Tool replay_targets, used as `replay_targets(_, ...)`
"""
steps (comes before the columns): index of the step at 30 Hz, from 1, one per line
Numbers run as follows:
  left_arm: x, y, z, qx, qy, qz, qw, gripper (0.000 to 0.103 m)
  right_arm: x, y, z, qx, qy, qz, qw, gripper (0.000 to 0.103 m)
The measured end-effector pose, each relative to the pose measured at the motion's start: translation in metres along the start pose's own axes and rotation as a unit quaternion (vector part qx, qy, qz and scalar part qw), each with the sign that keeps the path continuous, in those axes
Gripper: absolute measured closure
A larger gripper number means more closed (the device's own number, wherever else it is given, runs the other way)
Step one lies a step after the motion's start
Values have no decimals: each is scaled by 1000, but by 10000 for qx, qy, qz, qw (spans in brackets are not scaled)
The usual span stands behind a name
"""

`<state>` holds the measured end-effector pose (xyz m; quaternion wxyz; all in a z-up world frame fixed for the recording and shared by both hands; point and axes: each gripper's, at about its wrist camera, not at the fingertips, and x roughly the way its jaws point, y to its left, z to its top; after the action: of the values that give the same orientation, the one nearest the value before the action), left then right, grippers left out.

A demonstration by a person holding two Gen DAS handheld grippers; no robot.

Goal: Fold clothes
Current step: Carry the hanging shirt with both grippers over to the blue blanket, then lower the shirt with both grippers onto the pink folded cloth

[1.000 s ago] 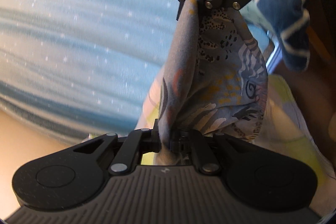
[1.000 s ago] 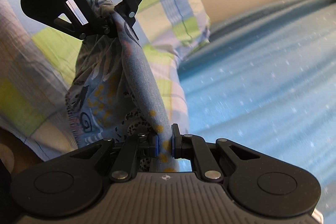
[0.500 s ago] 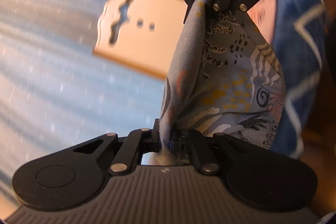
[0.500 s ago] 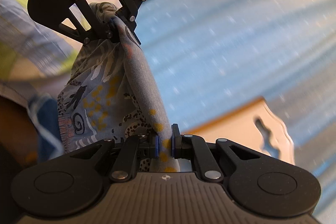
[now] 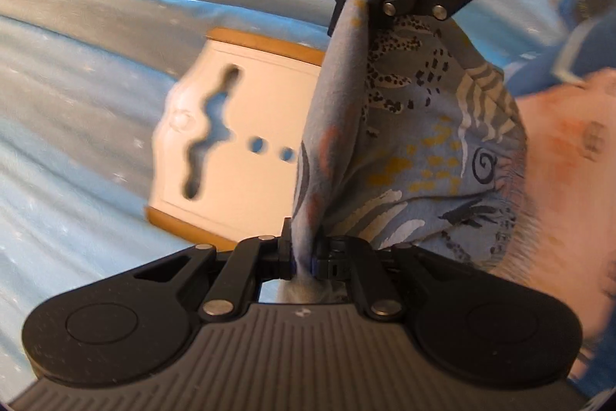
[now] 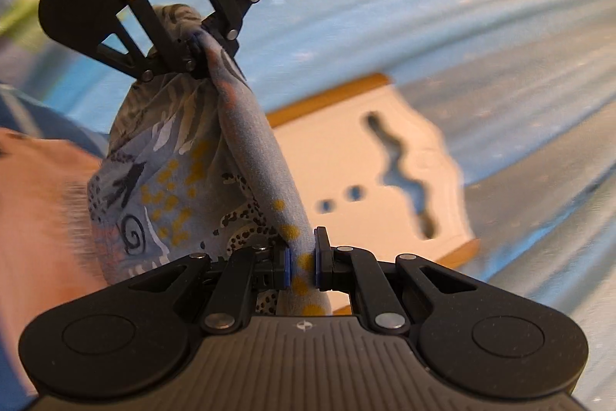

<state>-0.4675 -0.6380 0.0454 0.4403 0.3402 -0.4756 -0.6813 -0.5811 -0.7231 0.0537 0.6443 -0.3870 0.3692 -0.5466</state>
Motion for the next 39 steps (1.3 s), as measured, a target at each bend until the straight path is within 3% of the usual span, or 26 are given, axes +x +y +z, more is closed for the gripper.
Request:
replay_targets(2, 10, -2, 2, -50, -10, 11, 10000, 97, 1, 20, -13, 62, 109, 282, 9995, 95)
replay_targets(3, 10, -12, -1, -56, 27, -157, 9999, 97, 1, 30, -20, 92, 164, 423, 9989, 95)
replay_targets(8, -3, -114, -35, 338, 410, -1436, 9882, 97, -3, 95, -55, 41, 470, 1301, 9904, 95)
replay_targets(10, -11, -144, -48, 447, 527, -1764, 9819, 97, -9, 126, -67, -139, 570, 1687, 9839, 96)
replay_targets(12, -17, -156, -55, 414, 602, -1776, 9814, 96, -16, 142, -74, -252, 621, 1824, 9809, 93)
replay_targets(16, -24, -153, -64, 253, 714, -1711, 9823, 90, -25, 143, -82, -124, 798, 1770, 9809, 74)
replay_targets(23, -46, -156, -87, 438, 785, -1501, 9846, 86, -32, 135, -103, -173, 1010, 1617, 9815, 72)
replay_targets(26, -50, -158, -90, 442, 841, -1443, 9850, 87, -31, 137, -105, -187, 1050, 1634, 9808, 76)
replay_targets(27, -49, -158, -90, 408, 855, -1434, 9851, 88, -31, 138, -105, -215, 1065, 1656, 9802, 84)
replay_targets(31, -48, -160, -96, 423, 801, -1497, 9846, 99, -29, 140, -104, -243, 1183, 1698, 9780, 96)
replay_targets(36, -45, -144, -105, 241, 723, -1119, 9908, 100, -36, 126, -87, -40, 1014, 1395, 9850, 99)
replay_targets(39, -50, -152, -111, 224, 780, -1228, 9891, 100, -36, 137, -86, -239, 1032, 1572, 9819, 99)
